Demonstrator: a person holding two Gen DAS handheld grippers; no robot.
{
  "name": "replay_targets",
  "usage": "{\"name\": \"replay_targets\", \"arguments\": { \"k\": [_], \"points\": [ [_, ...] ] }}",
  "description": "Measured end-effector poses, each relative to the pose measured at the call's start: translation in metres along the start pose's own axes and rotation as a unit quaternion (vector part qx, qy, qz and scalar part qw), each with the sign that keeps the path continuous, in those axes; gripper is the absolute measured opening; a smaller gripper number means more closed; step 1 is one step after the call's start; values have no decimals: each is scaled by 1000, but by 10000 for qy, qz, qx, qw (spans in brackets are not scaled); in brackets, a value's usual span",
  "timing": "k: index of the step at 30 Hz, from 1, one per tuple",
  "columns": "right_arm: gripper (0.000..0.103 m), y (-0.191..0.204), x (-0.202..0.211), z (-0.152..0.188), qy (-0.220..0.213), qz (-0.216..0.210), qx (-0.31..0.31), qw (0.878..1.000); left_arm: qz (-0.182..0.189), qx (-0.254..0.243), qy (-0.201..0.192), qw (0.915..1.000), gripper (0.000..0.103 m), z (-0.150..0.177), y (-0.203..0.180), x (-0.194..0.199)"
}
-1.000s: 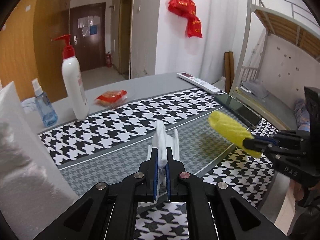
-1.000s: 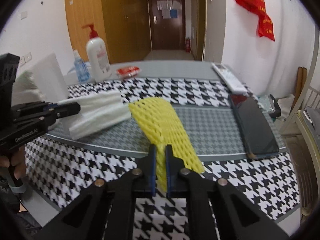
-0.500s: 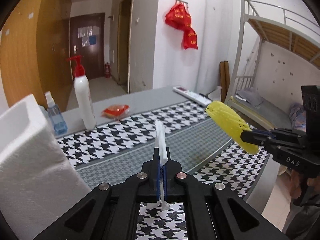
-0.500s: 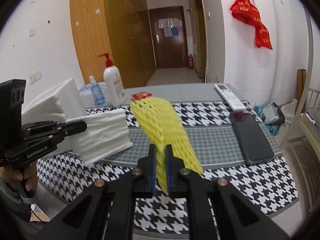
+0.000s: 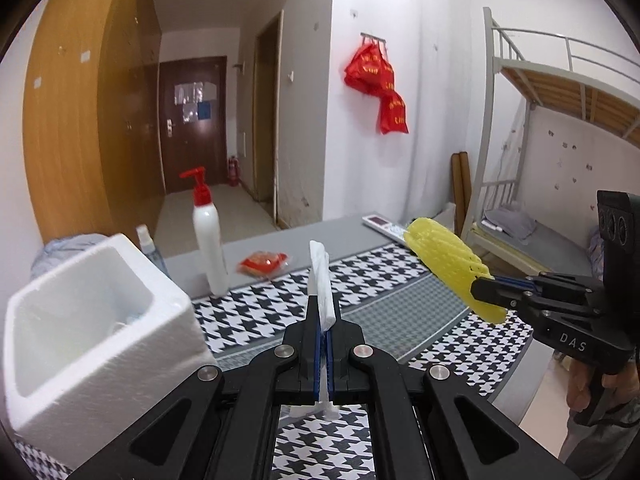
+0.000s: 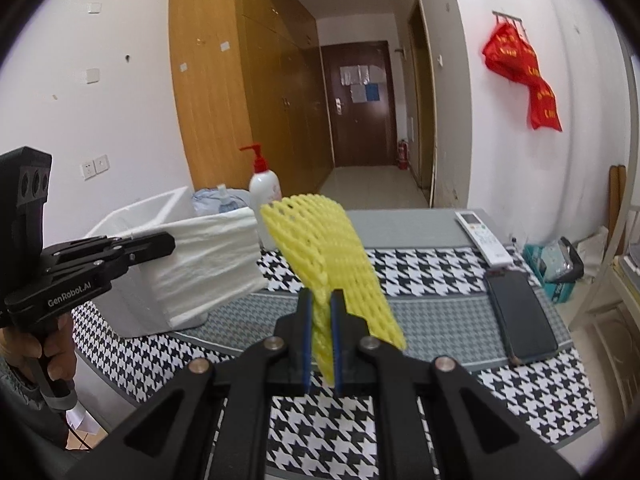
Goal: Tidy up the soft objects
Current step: 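Lift the white tissues with the left gripper while the right gripper lifts the yellow mesh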
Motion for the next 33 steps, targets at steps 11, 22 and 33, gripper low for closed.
{"name": "replay_targets", "arguments": {
  "k": [11, 22, 33],
  "points": [
    [11, 19, 13, -19, -360, -249, 56, 9990, -302, 6, -363, 9989, 2, -20, 16, 30],
    [11, 46, 10, -35, -515, -593, 282, 9965, -651, 107, -640, 9958, 2, -31, 30, 55],
    [11, 75, -1, -45, -554, -980, 502, 9924, -1185, 269, -833, 9891, 2, -36, 61, 79]
  ]
}}
Point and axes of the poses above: each gripper's, at about its wrist camera, not at the fingertips, and x roughly against the way its jaws point, y to its left, z to its underside, the point moved 3 cm from there along -x, roughly the way its jaws point, and after that the axes turned 5 degrees about -x, right-handed, at the moved point
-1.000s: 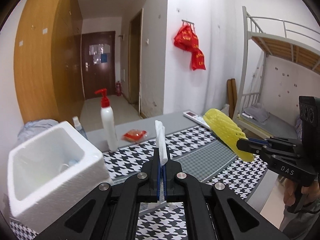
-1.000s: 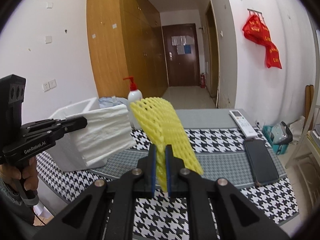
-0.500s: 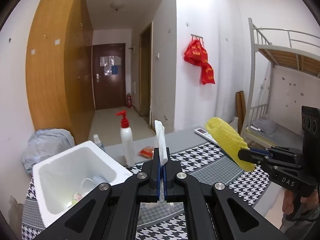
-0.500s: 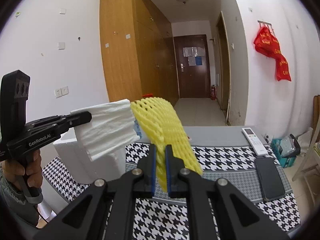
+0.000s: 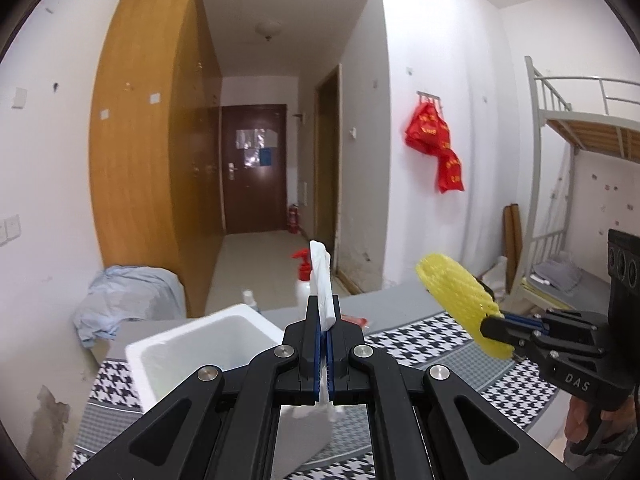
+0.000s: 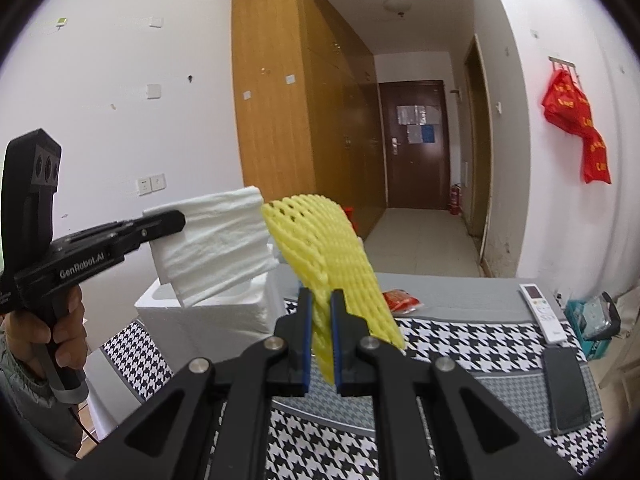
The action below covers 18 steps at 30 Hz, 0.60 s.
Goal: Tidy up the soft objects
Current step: 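Lift the white tissues with the left gripper while the right gripper lifts the yellow mesh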
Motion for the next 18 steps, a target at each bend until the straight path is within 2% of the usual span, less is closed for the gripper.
{"name": "replay_targets", "arguments": {
  "k": [12, 18],
  "points": [
    [11, 29, -25, -4, 118, -506, 190, 9985, -770, 248, 102, 9967, 2, 12, 41, 0],
    [11, 45, -40, -5, 195, -756, 288, 9965, -944, 329, 299, 9945, 2, 22, 55, -8]
  ]
}}
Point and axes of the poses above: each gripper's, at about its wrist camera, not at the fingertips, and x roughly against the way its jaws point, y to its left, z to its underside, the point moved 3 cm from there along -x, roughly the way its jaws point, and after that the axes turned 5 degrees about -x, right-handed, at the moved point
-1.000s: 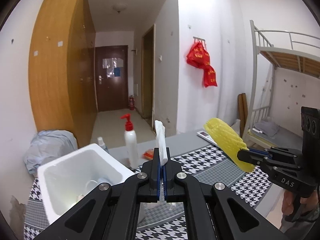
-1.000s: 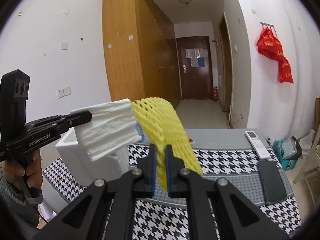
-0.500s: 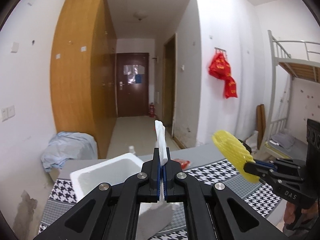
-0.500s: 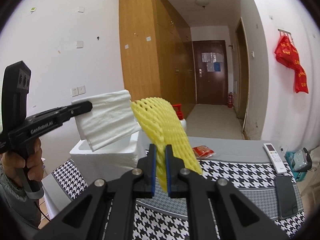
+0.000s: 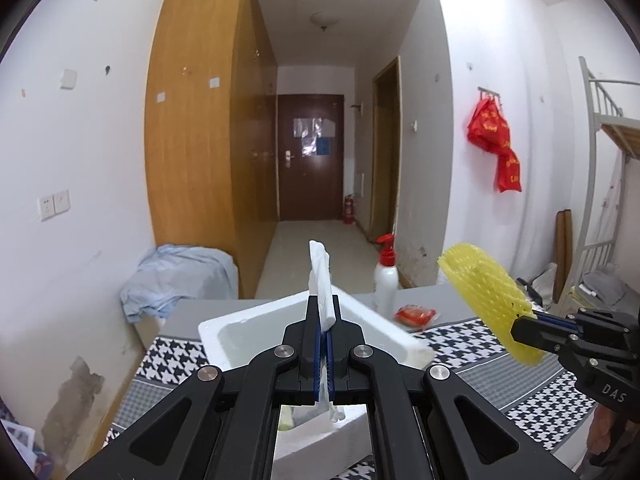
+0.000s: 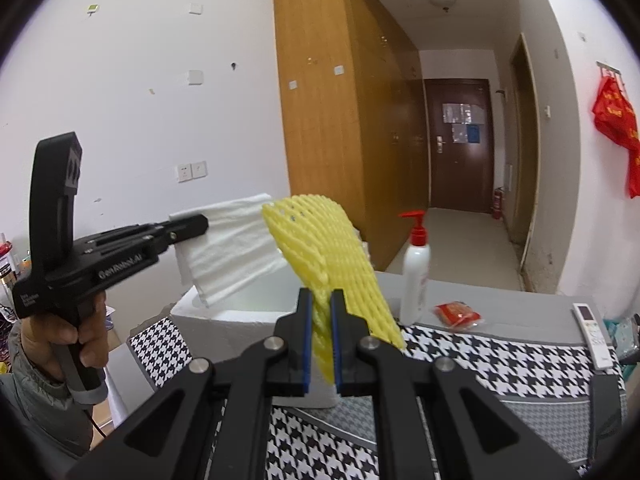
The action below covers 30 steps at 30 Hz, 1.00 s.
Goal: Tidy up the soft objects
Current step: 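Lift the white tissues with the left gripper while the right gripper lifts the yellow mesh, then lower the white tissues into the foam box and open the left gripper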
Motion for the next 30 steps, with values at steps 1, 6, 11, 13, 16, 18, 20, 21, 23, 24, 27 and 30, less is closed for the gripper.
{"name": "replay_targets", "arguments": {
  "k": [1, 6, 11, 13, 16, 18, 20, 21, 23, 24, 27, 30],
  "points": [
    [11, 2, -3, 0, 23, -35, 11, 10000, -6, 15, 24, 10000, 2, 1, 2, -2],
    [11, 4, -14, 1, 85, -119, 4, 9999, -18, -6, 198, 9998, 2, 8, 5, -14],
    [11, 8, -24, -1, 163, -95, 9, 9998, 32, 23, 417, 9991, 3, 15, 6, -29],
    [11, 7, -27, -1, 193, -66, 11, 9998, 16, 23, 521, 9986, 14, 18, 7, -35],
    [11, 7, -31, -2, 222, -19, -7, 9998, 35, 152, 543, 9984, 76, 20, 14, -37],
    [11, 7, -34, -2, 262, 21, -10, 9997, -75, 209, 342, 9992, 97, 19, 19, -31],
    [11, 9, -37, -2, 302, 75, -10, 9995, -252, 157, 178, 9994, 101, 18, 22, -25],
    [11, 10, -39, -2, 315, 71, -5, 9995, -244, 155, 153, 9995, 101, 17, 24, -23],
    [11, 13, -41, -3, 327, 59, 13, 9994, -245, 164, 149, 9995, 102, 17, 27, -20],
    [11, 16, -42, -4, 331, 37, 24, 9994, -274, 157, 126, 9994, 102, 18, 28, -19],
    [11, 22, -46, -5, 339, -8, 47, 9994, -374, 138, 105, 9991, 102, 20, 32, -14],
    [11, 27, -50, -8, 359, -32, 74, 9993, -390, 145, 87, 9991, 102, 21, 39, -11]
  ]
}}
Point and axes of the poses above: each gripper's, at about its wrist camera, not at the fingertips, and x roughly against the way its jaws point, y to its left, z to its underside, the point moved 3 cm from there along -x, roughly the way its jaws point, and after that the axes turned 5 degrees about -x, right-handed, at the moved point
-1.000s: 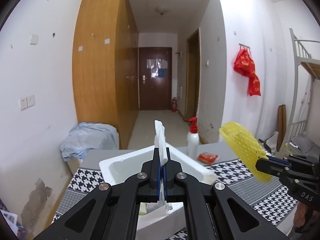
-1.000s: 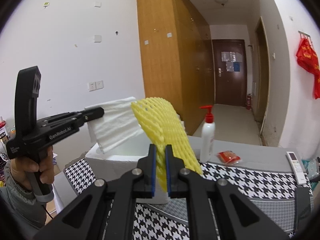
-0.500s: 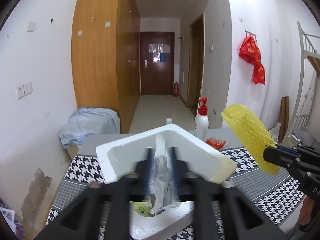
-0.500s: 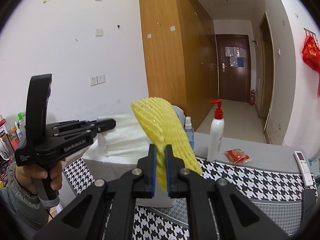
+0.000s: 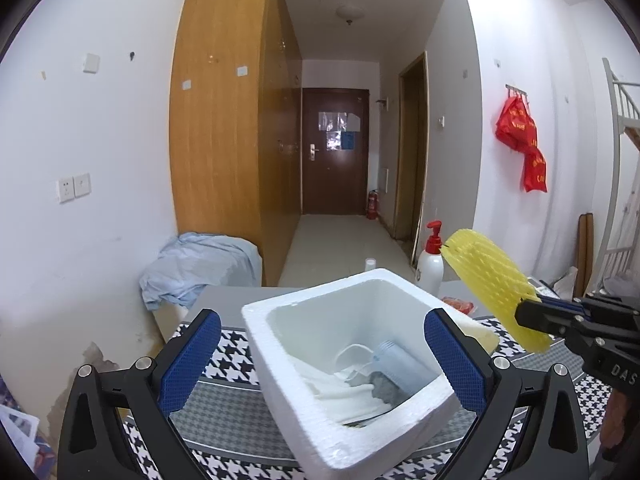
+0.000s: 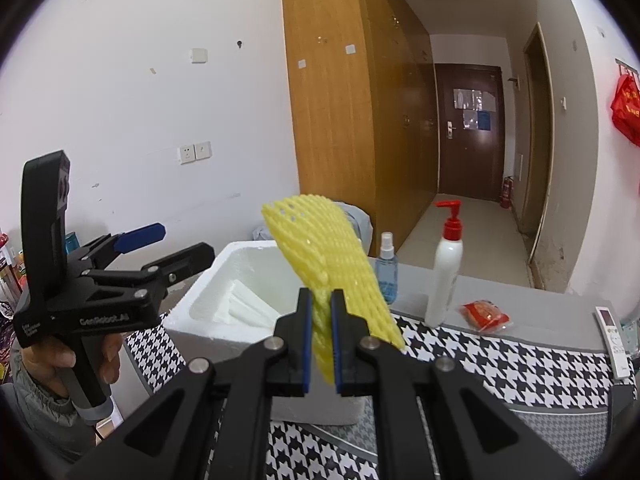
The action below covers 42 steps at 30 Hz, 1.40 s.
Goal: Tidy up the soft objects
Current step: 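Lower the white tissues into the foam box and open the left gripper, then lower the yellow mesh into the foam box and open the right gripper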
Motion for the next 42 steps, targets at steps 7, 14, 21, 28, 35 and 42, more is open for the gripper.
{"name": "replay_targets", "arguments": {
  "k": [7, 14, 21, 28, 35, 42],
  "points": [
    [11, 15, -17, -6, 94, -65, 31, 9999, -194, 93, -61, 9997, 102, 6, 25, 11],
    [11, 26, -36, -7, 246, -165, 80, 9995, -427, 182, -111, 9989, 102, 14, 43, 23],
    [11, 36, -51, -9, 352, -229, 97, 9991, -478, 224, -70, 9986, 102, 16, 50, 23],
    [11, 37, -62, -10, 416, -166, 38, 9990, -540, 293, -73, 9981, 102, 21, 57, 29],
    [76, 37, -71, -9, 554, -30, -25, 9985, -591, 302, -64, 9978, 102, 22, 58, 33],
    [82, 37, -62, -7, 506, 24, -48, 9987, -583, 313, -66, 9978, 102, 22, 55, 37]
  ]
}}
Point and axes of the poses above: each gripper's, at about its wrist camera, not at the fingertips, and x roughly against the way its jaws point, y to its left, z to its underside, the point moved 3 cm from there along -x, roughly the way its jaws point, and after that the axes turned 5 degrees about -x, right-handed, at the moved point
